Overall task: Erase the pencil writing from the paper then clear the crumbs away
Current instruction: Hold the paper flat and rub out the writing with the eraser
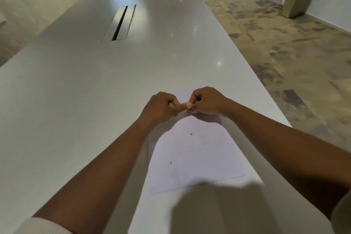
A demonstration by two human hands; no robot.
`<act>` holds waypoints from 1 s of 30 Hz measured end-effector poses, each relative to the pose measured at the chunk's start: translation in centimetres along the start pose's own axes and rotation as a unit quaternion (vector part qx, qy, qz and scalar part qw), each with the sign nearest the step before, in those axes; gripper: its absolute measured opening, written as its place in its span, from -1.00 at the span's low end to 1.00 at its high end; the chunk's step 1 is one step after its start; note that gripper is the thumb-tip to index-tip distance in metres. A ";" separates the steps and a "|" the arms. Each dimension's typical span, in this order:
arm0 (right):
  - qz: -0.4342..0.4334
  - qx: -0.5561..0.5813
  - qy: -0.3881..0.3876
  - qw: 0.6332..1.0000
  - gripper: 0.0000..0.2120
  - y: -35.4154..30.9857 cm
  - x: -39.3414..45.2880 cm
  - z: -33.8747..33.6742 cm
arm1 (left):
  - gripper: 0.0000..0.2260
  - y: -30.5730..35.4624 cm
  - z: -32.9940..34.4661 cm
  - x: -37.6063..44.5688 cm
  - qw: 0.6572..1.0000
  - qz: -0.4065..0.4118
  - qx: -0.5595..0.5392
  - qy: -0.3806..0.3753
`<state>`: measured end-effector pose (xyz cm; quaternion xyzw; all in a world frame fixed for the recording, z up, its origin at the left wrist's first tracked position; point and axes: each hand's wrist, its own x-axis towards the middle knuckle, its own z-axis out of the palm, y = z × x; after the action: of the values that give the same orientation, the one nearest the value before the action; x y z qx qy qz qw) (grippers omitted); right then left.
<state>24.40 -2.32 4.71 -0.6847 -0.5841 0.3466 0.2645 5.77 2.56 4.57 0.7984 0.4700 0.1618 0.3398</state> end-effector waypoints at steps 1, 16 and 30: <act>-0.002 -0.010 0.000 1.000 -0.92 -0.1 0.0 0.0 | -0.42 0.0 0.0 -0.1 1.000 -0.008 0.014 0.022; 0.000 -0.039 0.004 0.999 -0.92 -0.2 0.1 0.2 | -0.76 0.1 0.1 -0.3 0.978 -0.045 -0.191 0.078; -0.022 -0.049 0.006 0.999 -0.92 -0.1 0.0 0.3 | -0.08 -1.1 0.8 -1.6 0.988 0.097 0.117 -0.036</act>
<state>24.11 -2.27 4.61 -0.6860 -0.6133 0.3079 0.2419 4.68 1.23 3.36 0.8797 0.3934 0.1090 0.2439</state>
